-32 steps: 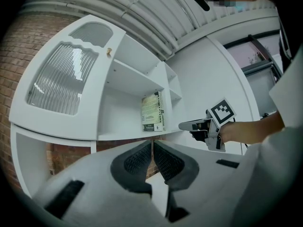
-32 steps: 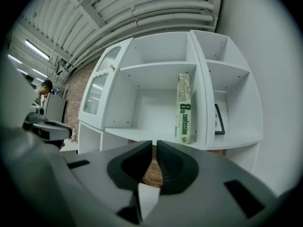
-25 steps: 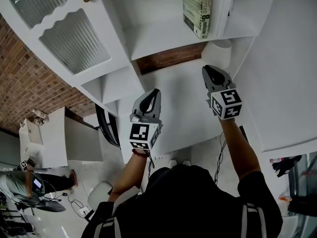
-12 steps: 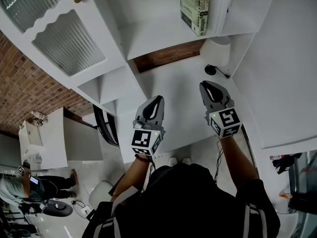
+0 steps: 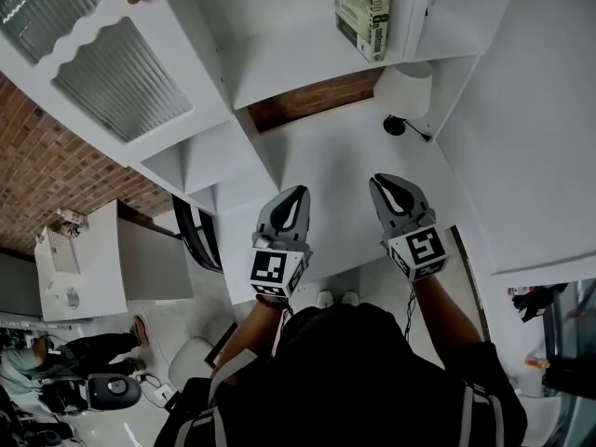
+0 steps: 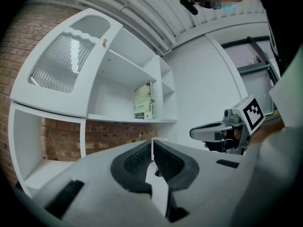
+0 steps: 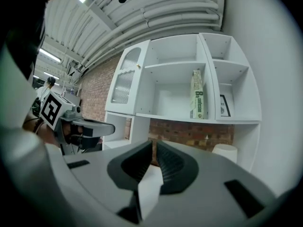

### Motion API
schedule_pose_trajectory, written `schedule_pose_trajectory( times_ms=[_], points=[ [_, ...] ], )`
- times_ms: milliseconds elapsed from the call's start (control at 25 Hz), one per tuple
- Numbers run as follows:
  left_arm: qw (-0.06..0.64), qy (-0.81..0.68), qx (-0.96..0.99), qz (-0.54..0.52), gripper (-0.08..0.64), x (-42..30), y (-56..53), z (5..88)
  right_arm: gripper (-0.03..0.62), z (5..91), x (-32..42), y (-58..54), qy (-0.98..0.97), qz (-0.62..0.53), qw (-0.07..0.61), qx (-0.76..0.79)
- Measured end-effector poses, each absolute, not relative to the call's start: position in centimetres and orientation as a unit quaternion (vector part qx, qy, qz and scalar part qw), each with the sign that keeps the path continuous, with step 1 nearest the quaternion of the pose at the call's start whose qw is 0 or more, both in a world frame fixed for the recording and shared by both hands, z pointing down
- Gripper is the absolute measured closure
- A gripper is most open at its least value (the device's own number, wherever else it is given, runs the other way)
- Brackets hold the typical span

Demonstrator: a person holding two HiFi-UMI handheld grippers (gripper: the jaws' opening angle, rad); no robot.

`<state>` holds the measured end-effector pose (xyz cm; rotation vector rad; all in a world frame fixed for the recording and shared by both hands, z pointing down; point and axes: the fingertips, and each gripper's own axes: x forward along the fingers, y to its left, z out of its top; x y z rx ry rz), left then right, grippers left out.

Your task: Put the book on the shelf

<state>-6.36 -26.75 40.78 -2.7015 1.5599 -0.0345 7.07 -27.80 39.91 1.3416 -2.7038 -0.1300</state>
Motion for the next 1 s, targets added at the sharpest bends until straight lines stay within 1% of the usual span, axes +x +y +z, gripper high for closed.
schedule_pose_trajectory(
  times_ms=[240, 400, 520, 840, 1000],
  points=[
    [0.011, 0.501, -0.865, -0.019, 0.532, -6.4, -26.1, 41.3, 0.543, 40.3, 6.7, -26.7, -0.894, -0.061, 0.081, 0.436],
    [0.022, 0.504, -0.863, -0.015, 0.532, -6.8, -25.9, 41.0, 0.543, 40.8, 7.0, -26.0, -0.896, -0.042, 0.059, 0.439],
    [0.027, 0.504, -0.863, -0.017, 0.532, -6.9, -25.5, 41.2, 0.543, 41.3, 6.5, -25.2, -0.9, -0.035, 0.059, 0.431],
    [0.004, 0.5, -0.866, -0.029, 0.532, -6.8, -24.6, 42.5, 0.543, 43.5, 5.5, -23.0, -0.906, -0.006, 0.07, 0.418],
    [0.014, 0.493, -0.87, -0.022, 0.531, -6.5, -23.9, 42.5, 0.543, 43.4, 5.5, -22.4, -0.906, -0.004, 0.054, 0.419]
  ],
)
